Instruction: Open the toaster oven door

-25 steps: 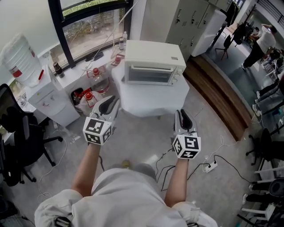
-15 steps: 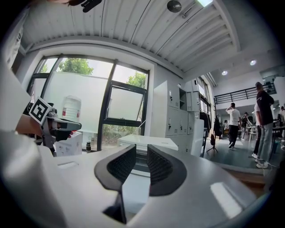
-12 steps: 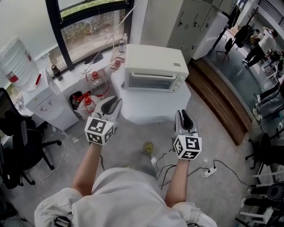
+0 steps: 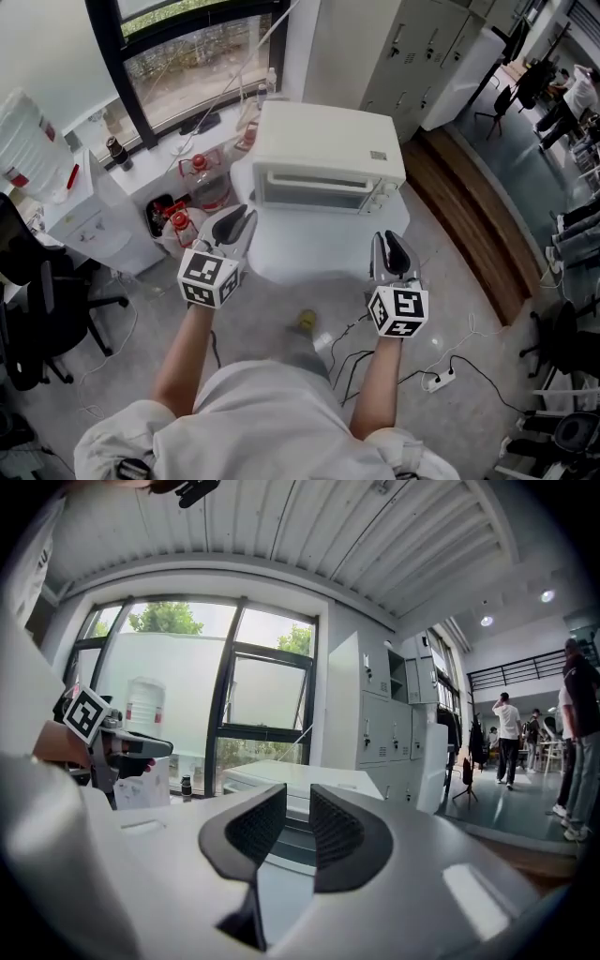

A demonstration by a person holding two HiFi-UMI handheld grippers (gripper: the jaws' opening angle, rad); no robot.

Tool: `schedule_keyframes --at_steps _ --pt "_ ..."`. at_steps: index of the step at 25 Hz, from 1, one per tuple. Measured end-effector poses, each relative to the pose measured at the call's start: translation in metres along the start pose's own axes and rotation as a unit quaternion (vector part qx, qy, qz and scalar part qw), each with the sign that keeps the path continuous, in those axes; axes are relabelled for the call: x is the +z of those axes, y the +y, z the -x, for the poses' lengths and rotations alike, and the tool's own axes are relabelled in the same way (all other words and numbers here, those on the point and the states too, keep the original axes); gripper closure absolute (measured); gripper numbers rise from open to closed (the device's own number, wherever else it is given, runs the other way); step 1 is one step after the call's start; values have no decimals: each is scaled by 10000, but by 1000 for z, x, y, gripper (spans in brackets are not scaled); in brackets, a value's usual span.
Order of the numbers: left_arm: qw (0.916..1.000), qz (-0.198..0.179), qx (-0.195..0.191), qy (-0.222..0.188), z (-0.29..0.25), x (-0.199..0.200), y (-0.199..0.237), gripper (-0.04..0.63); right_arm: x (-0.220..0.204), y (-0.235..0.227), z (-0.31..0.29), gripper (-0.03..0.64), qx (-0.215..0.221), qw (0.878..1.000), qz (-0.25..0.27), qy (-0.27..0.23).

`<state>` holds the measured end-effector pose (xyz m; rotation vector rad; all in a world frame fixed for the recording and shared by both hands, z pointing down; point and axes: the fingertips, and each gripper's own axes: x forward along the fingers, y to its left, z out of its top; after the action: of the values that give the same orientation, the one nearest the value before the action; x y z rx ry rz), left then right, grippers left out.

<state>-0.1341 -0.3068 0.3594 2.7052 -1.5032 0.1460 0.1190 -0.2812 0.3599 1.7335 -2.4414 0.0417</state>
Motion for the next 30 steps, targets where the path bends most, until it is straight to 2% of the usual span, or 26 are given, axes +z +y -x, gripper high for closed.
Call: schedule_keyframes --at_steps 7,10,14,24,30 --pt "9994 84 239 228 -89 -7 6 522 -9 -68 -76 555 403 9990 -153 128" --pt "9989 96 356 287 -120 -7 8 522 -11 -88 -105 554 632 9979 -63 142" --pt "9983 60 493 312 -150 -3 7 522 -10 -109 -135 554 934 9954 -198 86" --pt "9972 -134 651 337 -169 16 13 518 6 -127 -169 554 1389 9901 -181 -58" --pt "9977 -235 564 284 -169 26 17 517 14 -121 -173 554 1486 9888 -101 -88"
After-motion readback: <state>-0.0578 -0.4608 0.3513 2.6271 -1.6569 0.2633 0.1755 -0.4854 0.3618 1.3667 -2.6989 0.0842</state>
